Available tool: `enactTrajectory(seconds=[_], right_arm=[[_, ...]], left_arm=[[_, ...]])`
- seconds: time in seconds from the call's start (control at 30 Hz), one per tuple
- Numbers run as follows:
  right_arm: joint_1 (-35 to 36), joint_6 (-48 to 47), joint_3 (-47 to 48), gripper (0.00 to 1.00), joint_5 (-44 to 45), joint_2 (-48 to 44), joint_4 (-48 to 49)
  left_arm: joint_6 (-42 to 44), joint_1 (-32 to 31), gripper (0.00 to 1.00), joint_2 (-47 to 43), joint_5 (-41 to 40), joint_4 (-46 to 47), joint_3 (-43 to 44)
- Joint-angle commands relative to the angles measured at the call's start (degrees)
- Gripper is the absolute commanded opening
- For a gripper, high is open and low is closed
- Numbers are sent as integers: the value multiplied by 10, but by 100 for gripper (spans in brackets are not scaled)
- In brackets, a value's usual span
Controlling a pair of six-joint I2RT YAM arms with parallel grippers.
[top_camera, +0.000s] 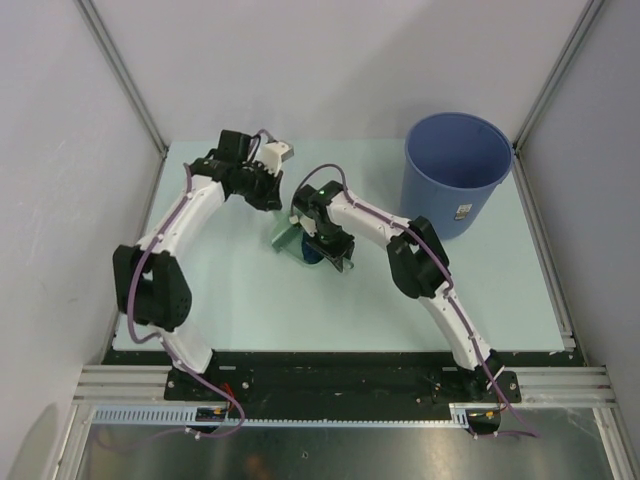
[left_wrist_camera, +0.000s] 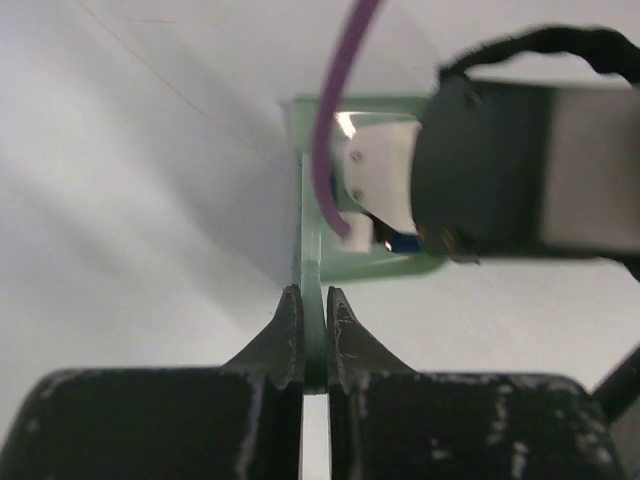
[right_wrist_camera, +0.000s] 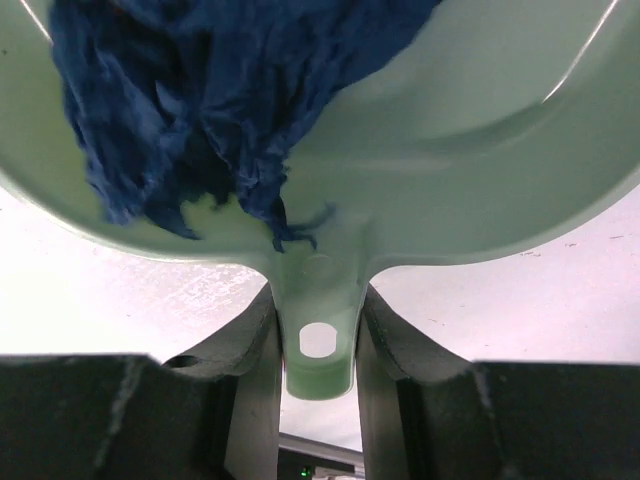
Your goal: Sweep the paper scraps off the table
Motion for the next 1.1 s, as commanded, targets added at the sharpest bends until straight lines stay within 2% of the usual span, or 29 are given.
enactTrajectory(seconds=[0.0,0.07,0.2,0.23,0.43,0.6,0.63,0.8,0.93,0.97,1.07], right_arm=[[-8,11,-57,0,-8,-63,70],[-10,13,-84,0,-8,-79,88],[-10,14,-116,0,-8,-127,86],[-10,13,-121,0,-7,-136,77],[-5,13,-141,0,16,-216,21],[-7,13,-111,0,57,-275,-41],[-10,11,-80,0,66,-282,-68],[-46,13,-4,0,157,-350,-89],[-104,-11,20,0,246,-396,-76],[-125,-19,17,0,308,-404,-73],[-181,-70,-14,0,420,-447,-37]], left_arm=[[-19,13,0,-73,99,-35,-25],[-21,16,0,-93,90,-37,-22],[-14,20,0,-112,22,-37,-8],[-11,22,0,-116,-13,-37,-1],[6,42,0,-152,-98,-36,14],[21,62,0,-184,-132,-36,0],[22,64,0,-186,-132,-36,-1],[17,66,0,-195,-118,-37,-11],[9,65,0,-197,-102,-38,-13],[8,64,0,-197,-100,-38,-13],[10,62,0,-198,-99,-40,-14]])
